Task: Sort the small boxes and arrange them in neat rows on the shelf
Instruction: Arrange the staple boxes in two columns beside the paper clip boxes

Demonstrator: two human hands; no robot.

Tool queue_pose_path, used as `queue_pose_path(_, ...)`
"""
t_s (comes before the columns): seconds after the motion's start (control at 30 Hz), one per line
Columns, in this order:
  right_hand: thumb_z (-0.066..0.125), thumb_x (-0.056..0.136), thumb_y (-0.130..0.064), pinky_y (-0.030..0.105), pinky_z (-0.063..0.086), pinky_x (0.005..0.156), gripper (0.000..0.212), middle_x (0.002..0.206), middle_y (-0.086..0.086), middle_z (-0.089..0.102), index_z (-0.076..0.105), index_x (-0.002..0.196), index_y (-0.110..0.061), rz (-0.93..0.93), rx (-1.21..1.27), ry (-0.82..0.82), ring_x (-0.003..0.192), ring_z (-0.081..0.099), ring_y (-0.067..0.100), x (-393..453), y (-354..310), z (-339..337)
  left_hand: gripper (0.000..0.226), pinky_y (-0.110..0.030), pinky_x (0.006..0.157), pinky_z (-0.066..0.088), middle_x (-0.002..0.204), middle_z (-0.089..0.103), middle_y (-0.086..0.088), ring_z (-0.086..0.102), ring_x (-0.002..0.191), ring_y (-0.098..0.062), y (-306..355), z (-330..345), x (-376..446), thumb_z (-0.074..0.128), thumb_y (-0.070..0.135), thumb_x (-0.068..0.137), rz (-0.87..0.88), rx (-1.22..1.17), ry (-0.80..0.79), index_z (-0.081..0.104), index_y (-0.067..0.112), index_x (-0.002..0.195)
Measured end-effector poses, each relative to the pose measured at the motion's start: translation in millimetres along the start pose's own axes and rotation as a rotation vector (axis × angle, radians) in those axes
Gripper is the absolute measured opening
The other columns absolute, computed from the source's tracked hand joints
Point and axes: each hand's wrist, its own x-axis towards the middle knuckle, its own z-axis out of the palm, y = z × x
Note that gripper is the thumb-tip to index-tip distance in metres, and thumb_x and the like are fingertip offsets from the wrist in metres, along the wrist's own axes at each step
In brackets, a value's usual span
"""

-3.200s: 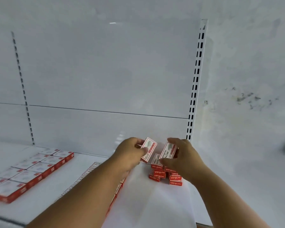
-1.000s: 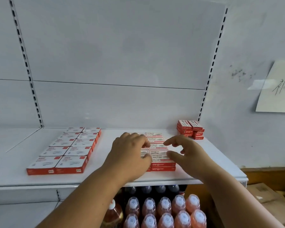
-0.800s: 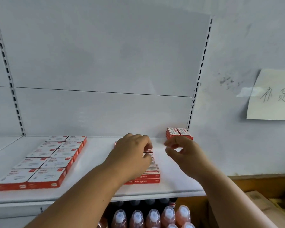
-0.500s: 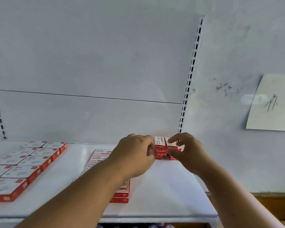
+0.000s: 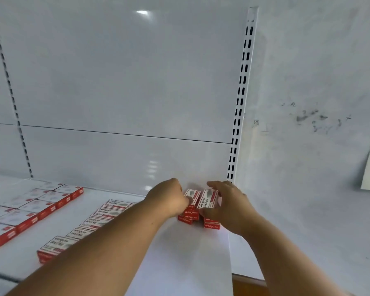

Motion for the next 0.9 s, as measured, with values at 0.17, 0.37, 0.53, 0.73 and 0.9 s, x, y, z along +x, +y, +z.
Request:
queue_pose_path(0.17, 0.086, 0.069, -0.026, 0.002, 0.042, 0.076, 0.074, 0.117, -0.01, 0.046, 0.053, 0.135, -0.02, -0.069, 0.29, 0.172, 0.088, 0.056, 0.0, -10.4, 0.6, 2.9, 0.041, -0.027, 0.083, 0.052, 0.115, 0.067, -0.003, 0.065, 0.102, -0.021, -6.4, -3.8, -8.0, 0.064, 0.015, 0.086, -0.101, -0.322, 0.077, 0.059, 0.017, 0.126)
queue_pose_path(0.37, 0.079, 0.075, 0.003, 0.03, 0.055, 0.049, 0.057, 0.104, 0.015, 0.066, 0.054, 0.119, -0.023, 0.239, 1.164, 0.084, 0.067, 0.072, 0.018, -18.8, -27.7, -12.6, 0.022, -0.023, 0.058, 0.051, 0.085, 0.071, 0.005, 0.064, 0.066, -0.007, -21.0, -27.7, -29.3, 0.056, 0.005, 0.096, -0.005, -0.623, 0.085, 0.069, 0.022, 0.101)
queue_pose_path(0.53, 0.081, 0.076, -0.006, 0.057, 0.058, 0.066, 0.048, 0.09, 0.018, 0.071, 0.052, 0.112, -0.018, 0.251, 1.223, 0.001, 0.073, 0.069, 0.033, -12.9, -58.2, -5.7, 0.021, -0.026, 0.063, 0.055, 0.086, 0.072, 0.009, 0.068, 0.075, -0.01, -59.1, -51.2, -43.0, 0.061, 0.009, 0.094, 0.016, -0.585, 0.076, 0.072, 0.027, 0.098)
queue_pose_path(0.73, 0.063, 0.091, -0.005, 0.043, 0.053, 0.073, 0.023, 0.07, 0.009, 0.072, 0.067, 0.105, -0.023, 0.312, 1.113, 0.085, 0.073, 0.071, 0.036, -7.0, -103.3, 24.4, 0.024, -0.024, 0.06, 0.047, 0.082, 0.072, 0.01, 0.063, 0.068, -0.007, -123.1, -80.9, -44.2, 0.06, 0.006, 0.094, 0.046, -0.548, 0.006, 0.073, 0.026, 0.095)
queue_pose_path(0.9, 0.077, 0.079, -0.006, 0.03, 0.047, 0.055, 0.01, 0.078, 0.018, 0.073, 0.068, 0.078, -0.01, 0.319, 0.812, 0.142, 0.057, 0.062, 0.023, -20.0, -139.2, 44.4, 0.021, -0.025, 0.063, 0.043, 0.087, 0.071, 0.01, 0.061, 0.076, -0.006, -173.7, -95.3, -39.0, 0.055, 0.012, 0.097, 0.08, -0.435, -0.055, 0.072, 0.024, 0.095)
